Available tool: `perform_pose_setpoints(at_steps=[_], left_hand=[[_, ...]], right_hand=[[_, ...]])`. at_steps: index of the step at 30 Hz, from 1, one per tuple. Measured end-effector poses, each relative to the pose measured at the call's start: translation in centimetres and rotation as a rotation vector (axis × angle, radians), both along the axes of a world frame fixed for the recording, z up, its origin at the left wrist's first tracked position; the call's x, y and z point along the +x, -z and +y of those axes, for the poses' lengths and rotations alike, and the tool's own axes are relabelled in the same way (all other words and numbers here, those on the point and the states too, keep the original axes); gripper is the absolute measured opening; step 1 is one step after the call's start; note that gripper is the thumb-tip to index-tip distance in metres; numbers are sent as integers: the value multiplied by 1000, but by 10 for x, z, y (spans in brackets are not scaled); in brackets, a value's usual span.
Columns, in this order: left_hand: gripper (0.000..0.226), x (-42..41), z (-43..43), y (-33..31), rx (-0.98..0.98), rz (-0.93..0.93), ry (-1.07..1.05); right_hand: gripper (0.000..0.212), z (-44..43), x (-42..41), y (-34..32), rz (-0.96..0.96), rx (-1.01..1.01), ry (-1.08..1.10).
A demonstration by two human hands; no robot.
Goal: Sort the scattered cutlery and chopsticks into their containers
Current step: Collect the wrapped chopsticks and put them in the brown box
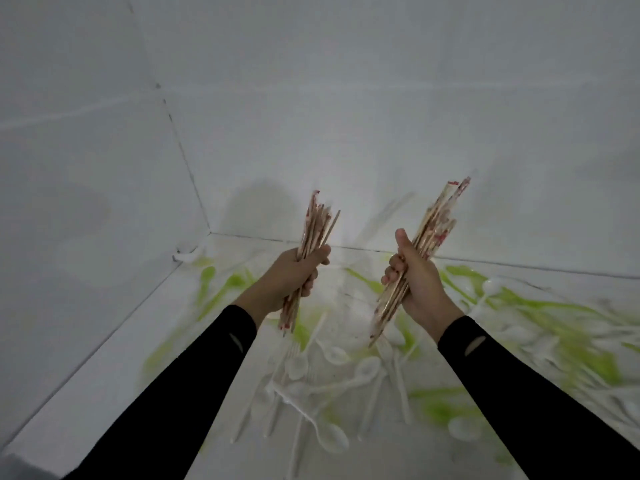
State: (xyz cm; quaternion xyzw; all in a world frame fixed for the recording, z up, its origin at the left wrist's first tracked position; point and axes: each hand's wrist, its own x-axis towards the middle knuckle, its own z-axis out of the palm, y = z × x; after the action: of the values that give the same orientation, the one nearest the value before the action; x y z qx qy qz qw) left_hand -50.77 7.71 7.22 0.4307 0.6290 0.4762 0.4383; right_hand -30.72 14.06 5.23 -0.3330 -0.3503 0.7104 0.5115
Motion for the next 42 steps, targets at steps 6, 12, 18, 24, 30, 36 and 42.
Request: perform_pose_setpoints(at_steps=[6,12,18,24,30,36,42], left_hand=[[38,135,25,13,82,-95,109],[25,285,28,54,-6,-590,-25],[33,431,22,41,-159,-1059,63],[34,539,1,42,-178,-1139,193],[29,611,-17,38,-187,-1130,197],[29,668,-16,20,-179,-1112,311],[24,748,-25,0,-202,-1136,492]], right_hand=[[44,-7,117,-26,193,-71,219],[40,-27,228,-54,284,42,363],[39,-68,309,-40,228,23,404],[43,-104,410,-36,169,36,474],[44,-137,511,-39,-80,8,637],[41,-162,586,-40,-130,-41,814],[30,-185,642,-26,-306,-92,1082]])
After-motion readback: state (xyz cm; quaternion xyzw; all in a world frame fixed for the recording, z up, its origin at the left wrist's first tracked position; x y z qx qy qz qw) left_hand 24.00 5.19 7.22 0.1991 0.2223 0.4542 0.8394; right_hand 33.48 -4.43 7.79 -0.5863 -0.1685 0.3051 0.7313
